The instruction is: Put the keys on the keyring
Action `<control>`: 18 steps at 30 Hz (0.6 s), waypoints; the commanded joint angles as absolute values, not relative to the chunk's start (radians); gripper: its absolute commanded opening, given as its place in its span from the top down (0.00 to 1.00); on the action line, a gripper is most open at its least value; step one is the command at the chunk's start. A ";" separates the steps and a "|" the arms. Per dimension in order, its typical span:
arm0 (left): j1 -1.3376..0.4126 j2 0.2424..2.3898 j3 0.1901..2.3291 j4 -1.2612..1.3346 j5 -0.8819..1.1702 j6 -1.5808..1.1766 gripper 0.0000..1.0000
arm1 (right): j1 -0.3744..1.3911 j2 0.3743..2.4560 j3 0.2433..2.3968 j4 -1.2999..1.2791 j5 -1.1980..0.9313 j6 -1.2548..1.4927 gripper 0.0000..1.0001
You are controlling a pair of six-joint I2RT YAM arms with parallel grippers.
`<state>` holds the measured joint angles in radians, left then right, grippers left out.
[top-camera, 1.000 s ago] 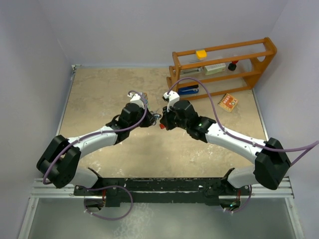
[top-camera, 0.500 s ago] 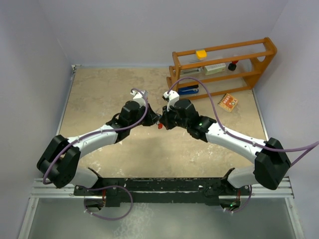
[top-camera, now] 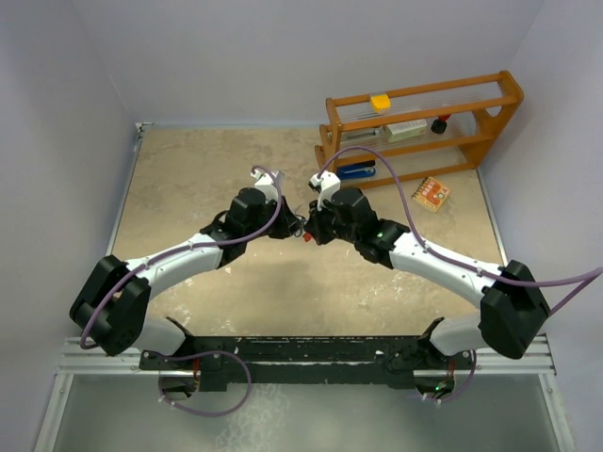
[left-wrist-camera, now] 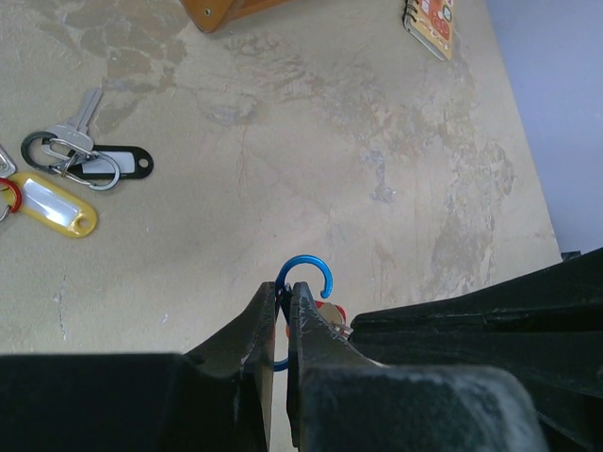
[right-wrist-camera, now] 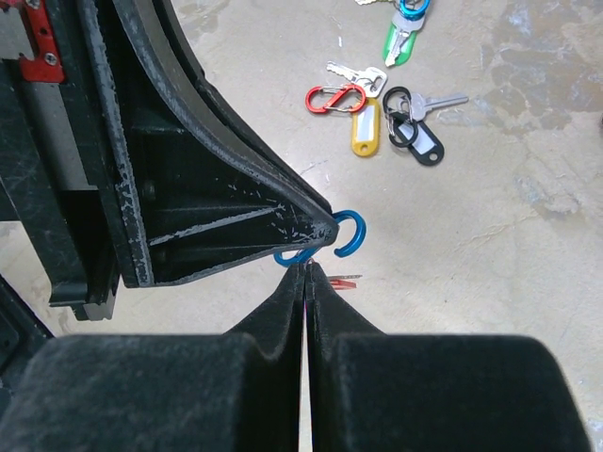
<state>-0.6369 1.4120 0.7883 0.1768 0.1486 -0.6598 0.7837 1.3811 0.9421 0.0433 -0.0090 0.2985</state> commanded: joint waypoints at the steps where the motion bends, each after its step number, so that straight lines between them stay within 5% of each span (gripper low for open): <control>1: -0.632 1.407 0.837 0.172 0.180 -0.616 1.00 | 0.774 1.374 0.941 0.078 0.011 0.273 1.00; 18: -0.632 1.402 0.844 0.174 0.209 -0.613 1.00 | 0.759 1.389 0.933 0.093 -0.011 0.274 1.00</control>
<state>-0.6369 1.4120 0.7952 0.1425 0.1856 -0.6338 0.7650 1.3876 0.9401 0.0528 -0.0109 0.2871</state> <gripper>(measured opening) 0.021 0.005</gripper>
